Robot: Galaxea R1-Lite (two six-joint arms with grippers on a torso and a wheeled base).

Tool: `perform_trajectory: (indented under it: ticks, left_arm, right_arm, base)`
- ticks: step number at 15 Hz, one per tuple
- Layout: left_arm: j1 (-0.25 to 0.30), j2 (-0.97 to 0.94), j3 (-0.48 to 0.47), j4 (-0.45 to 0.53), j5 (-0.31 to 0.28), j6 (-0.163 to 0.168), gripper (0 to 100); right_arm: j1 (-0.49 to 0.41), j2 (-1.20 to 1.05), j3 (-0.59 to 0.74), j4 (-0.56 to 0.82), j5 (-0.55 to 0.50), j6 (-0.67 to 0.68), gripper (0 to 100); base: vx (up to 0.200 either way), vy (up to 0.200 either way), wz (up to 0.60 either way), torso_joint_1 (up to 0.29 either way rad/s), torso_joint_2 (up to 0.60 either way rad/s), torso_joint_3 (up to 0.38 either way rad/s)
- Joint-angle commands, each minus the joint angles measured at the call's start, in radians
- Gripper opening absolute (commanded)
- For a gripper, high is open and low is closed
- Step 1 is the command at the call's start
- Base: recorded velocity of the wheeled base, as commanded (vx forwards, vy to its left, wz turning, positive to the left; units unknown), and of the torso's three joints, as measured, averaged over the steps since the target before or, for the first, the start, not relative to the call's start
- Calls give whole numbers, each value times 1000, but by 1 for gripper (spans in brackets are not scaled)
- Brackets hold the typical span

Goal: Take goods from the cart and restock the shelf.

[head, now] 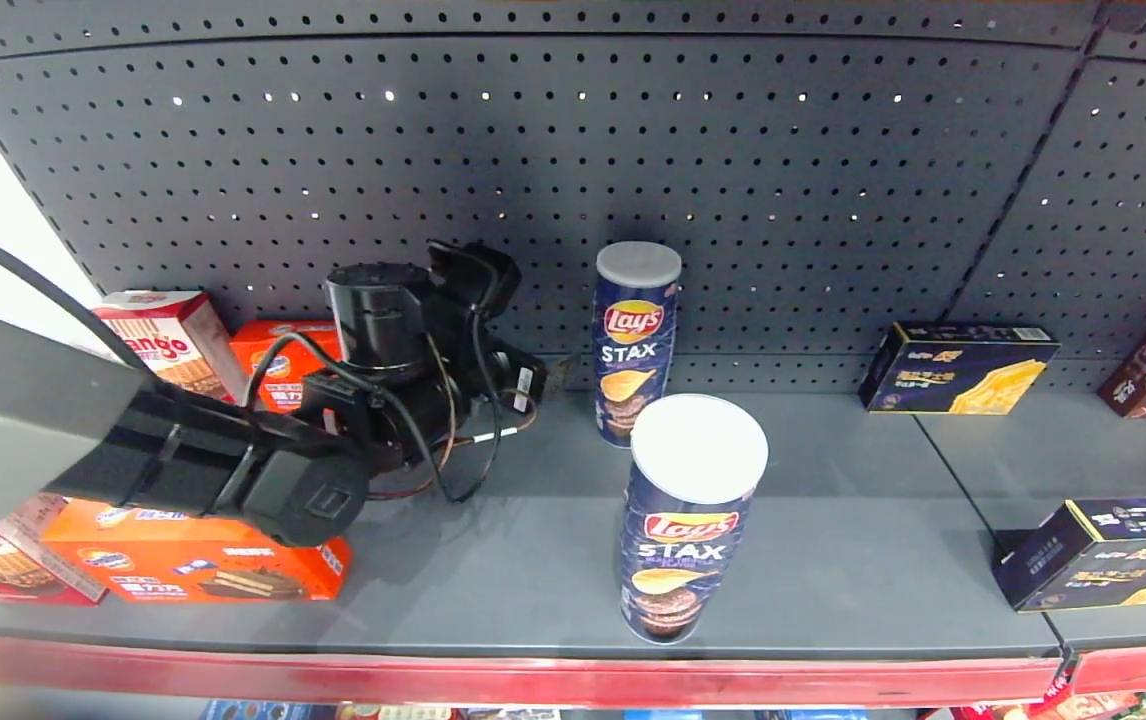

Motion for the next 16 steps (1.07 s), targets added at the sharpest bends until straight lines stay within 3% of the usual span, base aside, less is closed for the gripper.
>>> perform_trajectory:
  ticks: [1, 3, 5, 7, 9, 11, 13, 14, 15, 16]
  left_arm:
    - [17, -175, 88, -9, 21, -4, 100]
    - [16, -328, 203, -16, 47, -9, 100]
    - [13, -446, 297, -47, 114, -18, 100]
    - [8, -607, 481, -116, 113, -18, 100]
    - [10, -819, 593, -110, 114, -14, 100]
    - [63, -1100, 753, -9, 109, -26, 100]
    - [131, -1423, 969, 90, 108, -78, 100]
    - [155, -1508, 1042, 94, 108, -84, 100]
    - [238, -1592, 1096, 119, 102, -87, 100]
    - [286, -1621, 1096, 183, 74, -89, 100]
  right_arm:
    - [0, 1, 0, 0, 0, 0, 100]
    - [0, 1, 0, 0, 0, 0, 100]
    - [0, 1, 0, 0, 0, 0, 100]
    - [0, 1, 0, 0, 0, 0, 100]
    - [0, 1, 0, 0, 0, 0, 100]
    - [0, 1, 0, 0, 0, 0, 100]
    - [0, 1, 0, 0, 0, 0, 100]
    - [0, 1, 0, 0, 0, 0, 100]
    - [0, 1, 0, 0, 0, 0, 100]
    - [0, 1, 0, 0, 0, 0, 100]
  base:
    - [0, 0, 0, 0, 0, 0]
    - [0, 0, 0, 0, 0, 0]
    - [0, 0, 0, 0, 0, 0]
    - [0, 0, 0, 0, 0, 0]
    - [0, 0, 0, 0, 0, 0]
    - [0, 0, 0, 0, 0, 0]
    - [0, 0, 0, 0, 0, 0]
    - [0, 0, 0, 0, 0, 0]
    - [0, 0, 0, 0, 0, 0]
    - [0, 0, 0, 0, 0, 0]
